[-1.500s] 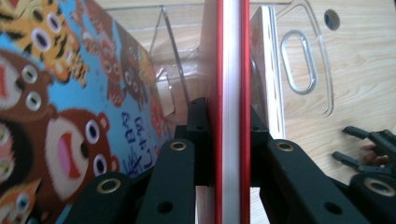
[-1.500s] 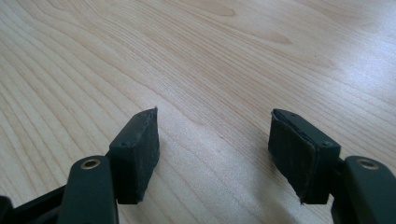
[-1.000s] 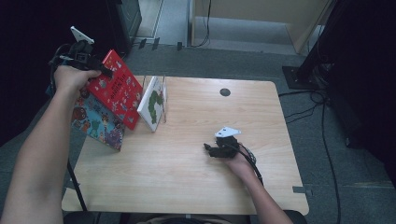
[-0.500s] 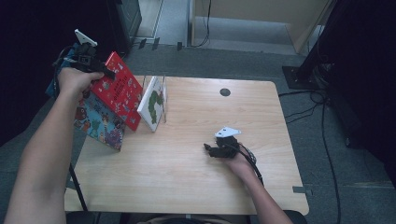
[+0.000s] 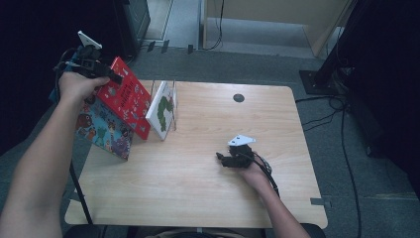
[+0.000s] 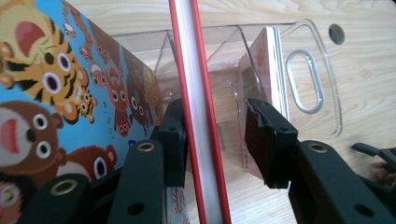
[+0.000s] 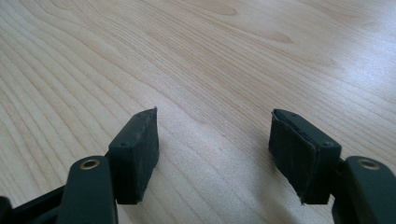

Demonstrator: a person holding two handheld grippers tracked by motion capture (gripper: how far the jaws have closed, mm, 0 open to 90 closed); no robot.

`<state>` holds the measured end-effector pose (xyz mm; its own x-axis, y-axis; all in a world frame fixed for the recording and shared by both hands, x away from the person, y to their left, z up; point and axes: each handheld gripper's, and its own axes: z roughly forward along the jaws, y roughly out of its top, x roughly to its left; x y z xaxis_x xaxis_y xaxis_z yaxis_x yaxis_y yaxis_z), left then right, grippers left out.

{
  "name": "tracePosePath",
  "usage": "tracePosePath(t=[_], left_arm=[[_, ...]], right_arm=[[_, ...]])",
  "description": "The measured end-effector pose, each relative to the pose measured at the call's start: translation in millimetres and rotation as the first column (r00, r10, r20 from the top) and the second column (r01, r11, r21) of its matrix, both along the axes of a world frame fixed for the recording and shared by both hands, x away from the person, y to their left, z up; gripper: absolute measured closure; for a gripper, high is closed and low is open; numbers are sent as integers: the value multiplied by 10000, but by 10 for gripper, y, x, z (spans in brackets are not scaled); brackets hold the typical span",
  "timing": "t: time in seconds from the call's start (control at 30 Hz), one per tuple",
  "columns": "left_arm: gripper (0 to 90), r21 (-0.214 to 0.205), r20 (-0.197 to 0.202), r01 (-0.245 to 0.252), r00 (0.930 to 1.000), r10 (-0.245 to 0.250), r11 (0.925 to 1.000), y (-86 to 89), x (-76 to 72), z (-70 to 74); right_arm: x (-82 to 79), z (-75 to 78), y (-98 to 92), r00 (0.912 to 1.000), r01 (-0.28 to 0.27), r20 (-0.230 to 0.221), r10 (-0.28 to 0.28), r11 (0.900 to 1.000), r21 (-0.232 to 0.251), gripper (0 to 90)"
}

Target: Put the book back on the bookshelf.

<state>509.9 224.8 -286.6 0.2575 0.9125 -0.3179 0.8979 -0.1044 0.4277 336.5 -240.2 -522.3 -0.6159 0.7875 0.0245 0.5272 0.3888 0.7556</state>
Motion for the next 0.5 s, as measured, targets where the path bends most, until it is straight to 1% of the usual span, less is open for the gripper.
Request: tracePosePath(t=[0.1, 0.23, 0.37, 0.4, 0.43, 0.47, 0.5], left_arm=[[574, -350, 111, -111, 9999, 115, 9993, 48, -27, 52], [560, -308, 201, -112, 9997, 119, 9995, 66, -65, 85], [536, -423, 259, -156, 9995, 167, 9990, 103, -98, 122], [522, -418, 303, -157, 9994, 170, 9990, 117, -110, 136], [503, -325, 364, -133, 9992, 144, 9994, 138, -127, 158], [493, -255, 492, -92, 9987, 105, 9996, 155, -146, 181], [495, -370, 557, -40, 9984, 61, 9993, 176, -165, 208]], right_arm=[[0, 0, 1, 10000, 6, 0, -6, 10000, 9, 333], [1, 0, 1, 10000, 6, 1, -6, 10000, 9, 333], [0, 0, 1, 10000, 1, 0, -1, 10000, 8, 328], [0, -1, 0, 10000, -40, -1, 40, 10000, -11, 324], [-1, -1, 0, 10000, -49, -6, 49, 10000, -11, 320], [-1, -1, 0, 10000, -69, -9, 69, 10000, -12, 319], [-1, -1, 1, 10000, -58, -8, 58, 10000, -13, 319]])
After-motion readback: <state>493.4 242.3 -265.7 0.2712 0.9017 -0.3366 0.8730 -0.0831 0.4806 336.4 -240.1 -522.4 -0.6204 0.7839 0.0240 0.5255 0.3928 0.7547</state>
